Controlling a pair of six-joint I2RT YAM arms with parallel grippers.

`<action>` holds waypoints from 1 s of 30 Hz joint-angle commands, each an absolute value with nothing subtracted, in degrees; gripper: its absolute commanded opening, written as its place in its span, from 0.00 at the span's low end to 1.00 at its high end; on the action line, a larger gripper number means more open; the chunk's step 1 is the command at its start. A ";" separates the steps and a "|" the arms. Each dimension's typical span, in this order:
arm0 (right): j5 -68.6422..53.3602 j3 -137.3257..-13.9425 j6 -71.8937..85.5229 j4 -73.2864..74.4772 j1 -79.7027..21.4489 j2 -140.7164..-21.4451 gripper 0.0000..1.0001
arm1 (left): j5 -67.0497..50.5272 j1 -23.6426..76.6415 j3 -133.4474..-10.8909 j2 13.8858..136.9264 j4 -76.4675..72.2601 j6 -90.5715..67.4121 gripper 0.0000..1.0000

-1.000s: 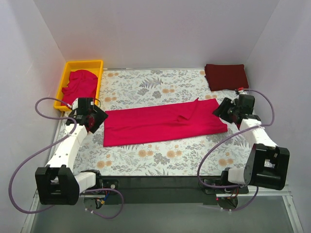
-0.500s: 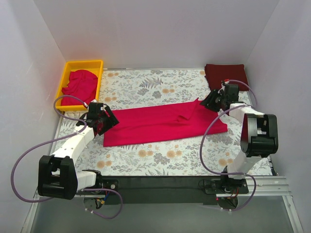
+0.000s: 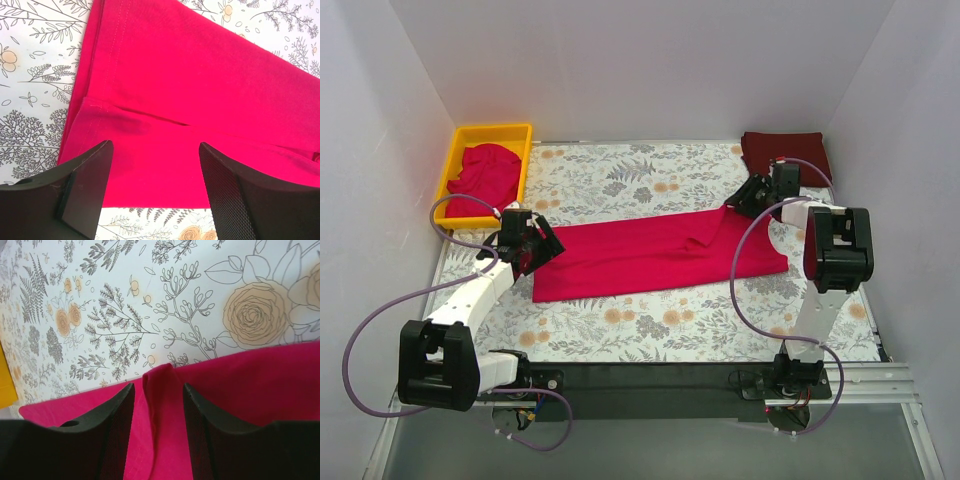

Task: Fold and stack the t-shirts
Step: Fold the tshirt

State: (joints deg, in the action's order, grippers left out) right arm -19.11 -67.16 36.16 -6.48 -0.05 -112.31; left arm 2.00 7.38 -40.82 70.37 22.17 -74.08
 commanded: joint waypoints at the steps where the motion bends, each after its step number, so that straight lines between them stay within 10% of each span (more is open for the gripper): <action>1: -18.81 -70.49 37.62 -8.88 -1.49 -113.73 0.49 | 1.50 8.00 -40.87 70.05 21.36 -73.04 0.68; 8: -19.16 -71.37 38.41 -9.14 -1.85 -115.66 0.42 | 1.58 8.26 -40.61 69.70 21.18 -72.69 0.68; 16: -18.19 -70.23 38.32 -9.23 -1.85 -113.30 0.01 | 1.23 8.53 -40.61 69.61 21.18 -72.42 0.68; 30: -11.08 -53.80 38.94 -7.03 -2.11 -94.67 0.01 | 0.09 8.70 -40.25 68.38 20.92 -72.25 0.68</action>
State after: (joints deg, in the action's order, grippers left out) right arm -14.15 -56.21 39.05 -7.46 -1.89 -97.89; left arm 0.67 8.38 -40.75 70.28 21.80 -73.21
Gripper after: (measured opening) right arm 0.022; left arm 0.679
